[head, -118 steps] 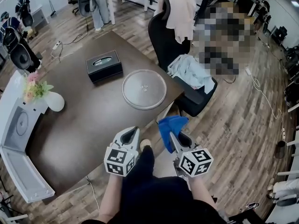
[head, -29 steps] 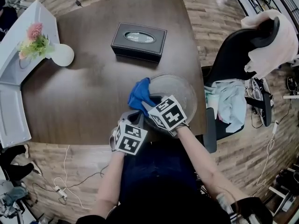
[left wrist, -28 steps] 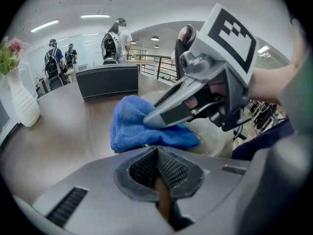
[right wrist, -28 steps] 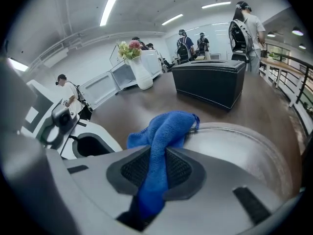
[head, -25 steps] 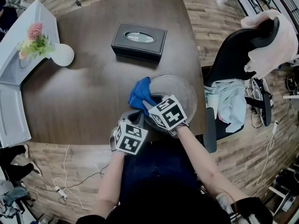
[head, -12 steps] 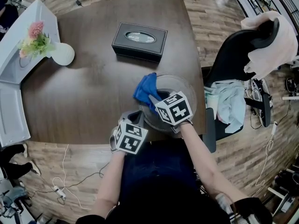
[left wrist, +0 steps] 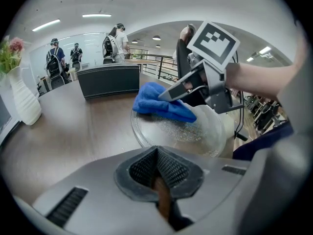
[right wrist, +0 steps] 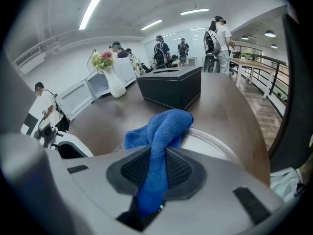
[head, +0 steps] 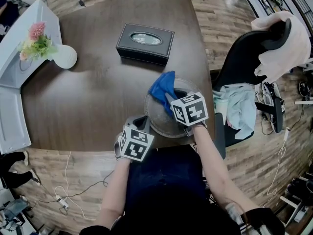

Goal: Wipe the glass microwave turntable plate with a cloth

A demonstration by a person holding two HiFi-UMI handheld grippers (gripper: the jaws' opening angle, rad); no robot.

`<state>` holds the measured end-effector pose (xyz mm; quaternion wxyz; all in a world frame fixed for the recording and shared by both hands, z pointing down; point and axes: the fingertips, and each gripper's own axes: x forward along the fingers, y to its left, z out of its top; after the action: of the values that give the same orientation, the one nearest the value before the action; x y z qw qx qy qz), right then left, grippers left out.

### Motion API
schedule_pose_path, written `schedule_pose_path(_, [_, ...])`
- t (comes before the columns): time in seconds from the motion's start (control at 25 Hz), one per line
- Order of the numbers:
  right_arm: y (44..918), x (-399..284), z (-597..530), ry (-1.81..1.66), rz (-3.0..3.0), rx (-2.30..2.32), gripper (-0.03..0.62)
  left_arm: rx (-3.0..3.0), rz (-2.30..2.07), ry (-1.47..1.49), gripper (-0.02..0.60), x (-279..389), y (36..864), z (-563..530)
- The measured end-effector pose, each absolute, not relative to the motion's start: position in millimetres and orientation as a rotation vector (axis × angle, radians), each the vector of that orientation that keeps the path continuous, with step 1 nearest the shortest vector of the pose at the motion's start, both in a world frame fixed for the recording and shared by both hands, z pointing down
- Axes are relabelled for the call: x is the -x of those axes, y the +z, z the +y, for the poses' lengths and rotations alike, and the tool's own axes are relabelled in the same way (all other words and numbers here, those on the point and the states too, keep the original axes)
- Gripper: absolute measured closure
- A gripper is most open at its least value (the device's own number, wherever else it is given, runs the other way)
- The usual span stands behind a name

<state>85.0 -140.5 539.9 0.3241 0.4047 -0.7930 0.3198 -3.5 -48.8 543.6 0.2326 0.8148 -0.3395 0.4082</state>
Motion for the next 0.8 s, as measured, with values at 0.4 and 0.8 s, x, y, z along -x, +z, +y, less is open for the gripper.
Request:
schedule_pose_path(0.4, [537, -126, -153, 0.86, -2.012, -1.202, 0.53, -2.24, -0.941, 1.104, 0.578, 2, 542, -50])
schedule_pose_path(0.8, [535, -171, -158, 0.855, -1.934, -1.347, 0.53, -2.234, -0.944, 1.117, 0.578, 4, 543, -49])
